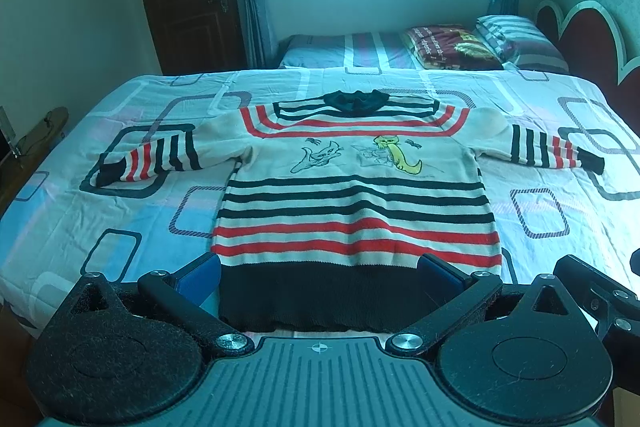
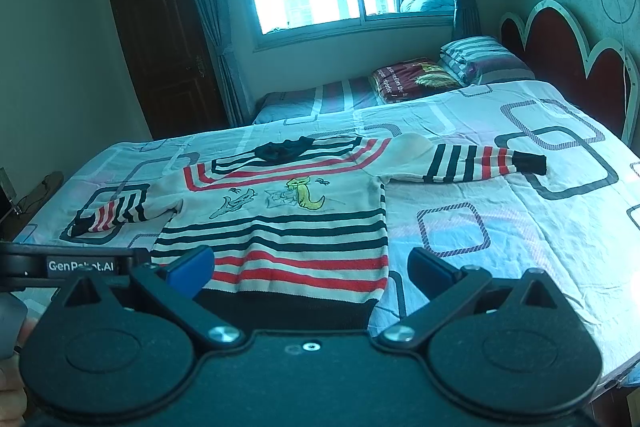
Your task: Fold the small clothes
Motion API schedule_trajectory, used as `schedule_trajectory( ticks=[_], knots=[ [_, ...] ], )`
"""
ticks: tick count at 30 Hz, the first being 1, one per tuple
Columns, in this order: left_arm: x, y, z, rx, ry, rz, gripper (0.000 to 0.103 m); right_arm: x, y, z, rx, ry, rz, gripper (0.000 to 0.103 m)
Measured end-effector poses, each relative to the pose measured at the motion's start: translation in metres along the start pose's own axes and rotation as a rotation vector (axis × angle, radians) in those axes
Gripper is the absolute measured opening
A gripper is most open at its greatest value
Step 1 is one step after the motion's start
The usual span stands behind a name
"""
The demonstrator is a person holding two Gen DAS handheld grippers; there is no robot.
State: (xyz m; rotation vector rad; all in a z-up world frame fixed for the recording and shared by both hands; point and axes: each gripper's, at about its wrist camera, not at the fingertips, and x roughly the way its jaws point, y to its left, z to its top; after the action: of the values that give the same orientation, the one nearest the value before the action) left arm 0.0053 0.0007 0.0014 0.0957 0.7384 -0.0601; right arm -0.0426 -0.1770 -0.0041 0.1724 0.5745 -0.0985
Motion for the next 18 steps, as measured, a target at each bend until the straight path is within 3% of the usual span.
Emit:
schedule_trajectory(
  ticks=[18],
  knots=[
    [0.018, 0.006, 0.009, -0.009, 0.019, -0.007, 0.103, 0.014, 0.005, 0.006, 0.007, 0.006, -0.01, 0.102]
  ],
)
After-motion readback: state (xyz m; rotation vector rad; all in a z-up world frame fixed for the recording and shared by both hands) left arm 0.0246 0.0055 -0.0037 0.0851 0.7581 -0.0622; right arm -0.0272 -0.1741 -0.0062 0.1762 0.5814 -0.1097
